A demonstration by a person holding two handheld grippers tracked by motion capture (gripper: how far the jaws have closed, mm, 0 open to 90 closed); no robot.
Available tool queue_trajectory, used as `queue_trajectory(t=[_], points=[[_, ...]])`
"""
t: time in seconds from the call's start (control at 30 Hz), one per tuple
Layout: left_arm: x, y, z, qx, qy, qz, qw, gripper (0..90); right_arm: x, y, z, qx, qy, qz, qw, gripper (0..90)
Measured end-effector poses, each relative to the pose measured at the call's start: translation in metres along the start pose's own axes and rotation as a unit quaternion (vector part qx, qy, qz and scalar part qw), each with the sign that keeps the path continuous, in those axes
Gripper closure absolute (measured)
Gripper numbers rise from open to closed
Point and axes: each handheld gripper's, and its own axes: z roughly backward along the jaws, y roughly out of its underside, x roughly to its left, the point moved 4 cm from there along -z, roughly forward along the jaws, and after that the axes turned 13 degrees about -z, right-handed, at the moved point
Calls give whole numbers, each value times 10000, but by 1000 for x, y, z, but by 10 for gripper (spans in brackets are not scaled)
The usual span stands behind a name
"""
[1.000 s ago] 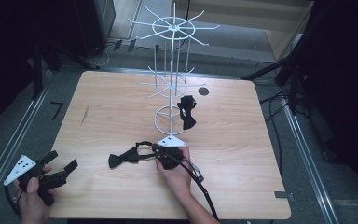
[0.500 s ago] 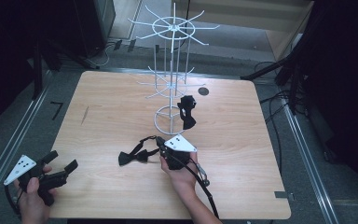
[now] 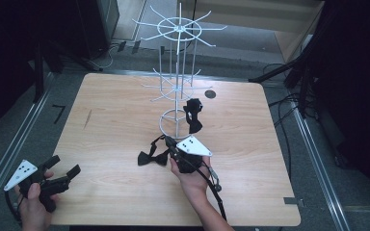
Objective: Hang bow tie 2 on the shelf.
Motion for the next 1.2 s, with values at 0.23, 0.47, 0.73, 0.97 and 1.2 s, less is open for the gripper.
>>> queue_trajectory(t=[0.23, 0.47, 0.73, 0.97, 1.2], points=[[0, 0, 0, 1, 1, 3, 10000, 37, -2, -10, 6, -126, 13, -25, 9999, 896], [0, 0, 0, 2, 5, -4, 10000, 37, -5, -23, 15, -307, 34, -56, 9995, 896], [0, 0, 0, 4, 6, -1, 10000, 37, -9, -35, 24, -485, 59, -79, 9988, 896], [0, 0, 0, 9, 9, -6, 10000, 37, -9, -45, 30, -643, 28, -71, 9979, 896], [0, 0, 0, 9, 7, -2, 10000, 37, -7, -52, 35, -734, -5, -68, 9973, 896]])
